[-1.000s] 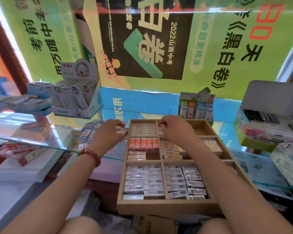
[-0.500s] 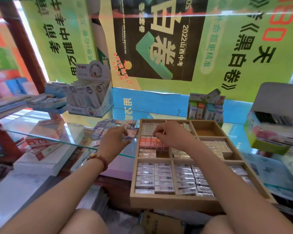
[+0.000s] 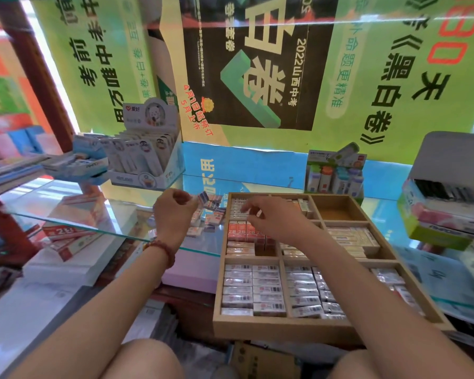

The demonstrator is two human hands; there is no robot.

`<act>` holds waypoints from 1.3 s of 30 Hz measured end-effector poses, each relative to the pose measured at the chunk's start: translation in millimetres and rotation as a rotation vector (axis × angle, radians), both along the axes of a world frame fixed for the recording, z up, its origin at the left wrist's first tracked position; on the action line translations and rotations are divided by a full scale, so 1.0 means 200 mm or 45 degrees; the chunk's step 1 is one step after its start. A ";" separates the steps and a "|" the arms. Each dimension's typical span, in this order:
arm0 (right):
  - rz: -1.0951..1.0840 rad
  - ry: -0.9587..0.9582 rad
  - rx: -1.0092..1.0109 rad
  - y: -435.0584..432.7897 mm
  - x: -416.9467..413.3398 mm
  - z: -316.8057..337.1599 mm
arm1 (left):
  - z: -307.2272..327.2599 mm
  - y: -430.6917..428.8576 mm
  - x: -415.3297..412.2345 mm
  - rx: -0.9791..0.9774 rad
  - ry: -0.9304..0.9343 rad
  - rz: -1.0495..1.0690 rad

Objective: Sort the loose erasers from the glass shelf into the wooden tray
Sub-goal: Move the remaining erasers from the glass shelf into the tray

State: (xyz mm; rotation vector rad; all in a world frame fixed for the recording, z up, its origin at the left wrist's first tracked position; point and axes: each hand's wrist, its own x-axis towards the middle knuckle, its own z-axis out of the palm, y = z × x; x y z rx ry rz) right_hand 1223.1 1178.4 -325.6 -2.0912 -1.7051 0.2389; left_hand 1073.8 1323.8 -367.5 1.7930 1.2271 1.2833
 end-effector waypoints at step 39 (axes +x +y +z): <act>-0.098 0.495 0.506 -0.11 0.24 0.04 | 0.21 -0.38 0.34 0.185 -0.119 -0.788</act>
